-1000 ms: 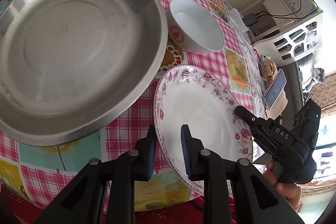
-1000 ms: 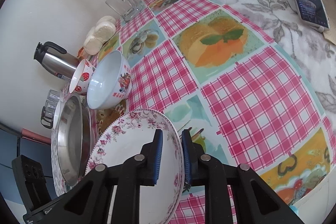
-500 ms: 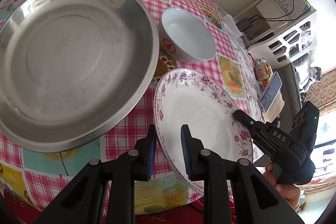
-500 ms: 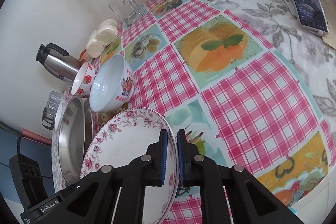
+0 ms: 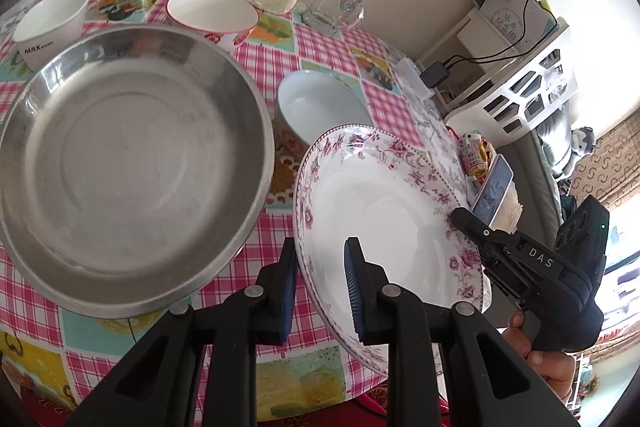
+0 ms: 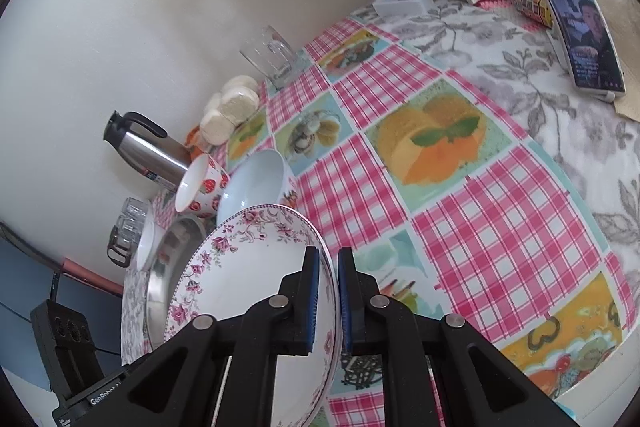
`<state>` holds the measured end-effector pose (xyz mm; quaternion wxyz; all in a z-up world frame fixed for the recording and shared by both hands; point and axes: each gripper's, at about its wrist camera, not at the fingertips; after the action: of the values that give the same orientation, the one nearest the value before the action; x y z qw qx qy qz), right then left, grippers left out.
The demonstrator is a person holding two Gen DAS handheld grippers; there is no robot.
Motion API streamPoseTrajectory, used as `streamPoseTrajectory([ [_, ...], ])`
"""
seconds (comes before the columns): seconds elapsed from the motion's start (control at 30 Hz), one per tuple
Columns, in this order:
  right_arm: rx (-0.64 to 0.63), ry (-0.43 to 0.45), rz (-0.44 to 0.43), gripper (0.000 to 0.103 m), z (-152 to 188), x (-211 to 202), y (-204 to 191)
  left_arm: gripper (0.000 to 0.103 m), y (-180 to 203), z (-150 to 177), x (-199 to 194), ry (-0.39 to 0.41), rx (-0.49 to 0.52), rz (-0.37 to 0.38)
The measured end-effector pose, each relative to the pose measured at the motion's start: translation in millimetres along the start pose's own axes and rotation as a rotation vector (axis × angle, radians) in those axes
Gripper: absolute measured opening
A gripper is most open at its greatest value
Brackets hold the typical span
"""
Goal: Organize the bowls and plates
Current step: 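Lift the pink-floral plate on edge with the left tool, then carry the pink-floral plate over the steel plate with both tools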
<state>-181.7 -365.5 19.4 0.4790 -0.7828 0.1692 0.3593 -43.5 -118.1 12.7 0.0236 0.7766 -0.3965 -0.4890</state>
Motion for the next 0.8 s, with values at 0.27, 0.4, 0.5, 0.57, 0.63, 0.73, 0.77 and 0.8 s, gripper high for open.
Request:
streamPoseTrajectory([
  [0.27,-0.066,0.027,-0.036,0.01,0,-6,-37,0.024,-11,-10,-24,0.086,0.003,-0.042],
  [0.4,-0.092,0.024,-0.059,0.01,0,-4,-55,0.024,-24,-14,-33,0.11,-0.028,-0.044],
  [0.5,-0.122,0.019,-0.057,0.01,2,0,-71,0.024,-34,-15,-39,0.121,-0.055,-0.051],
  [0.57,-0.139,0.014,-0.056,0.01,4,4,-82,0.024,-42,-17,-45,0.136,-0.073,-0.052],
  [0.63,-0.154,0.009,-0.059,0.01,5,8,-92,0.024,-50,-18,-52,0.153,-0.092,-0.053],
  [0.73,-0.177,-0.002,-0.067,0.01,9,15,-107,0.024,-65,-20,-61,0.174,-0.137,-0.048],
  [0.77,-0.188,-0.006,-0.066,0.01,11,17,-113,0.024,-71,-20,-64,0.178,-0.156,-0.043],
  [0.8,-0.197,-0.011,-0.066,0.01,13,20,-118,0.024,-78,-21,-67,0.185,-0.176,-0.039],
])
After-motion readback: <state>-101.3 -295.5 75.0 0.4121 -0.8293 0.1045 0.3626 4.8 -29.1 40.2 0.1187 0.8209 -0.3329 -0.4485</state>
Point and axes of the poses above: each gripper's, at about its wrist camera, not at the fingertips, and x roughly the way its jaws point, y to its right, z to its underside, and after that the axes turned 13 degrees about x, right-handed
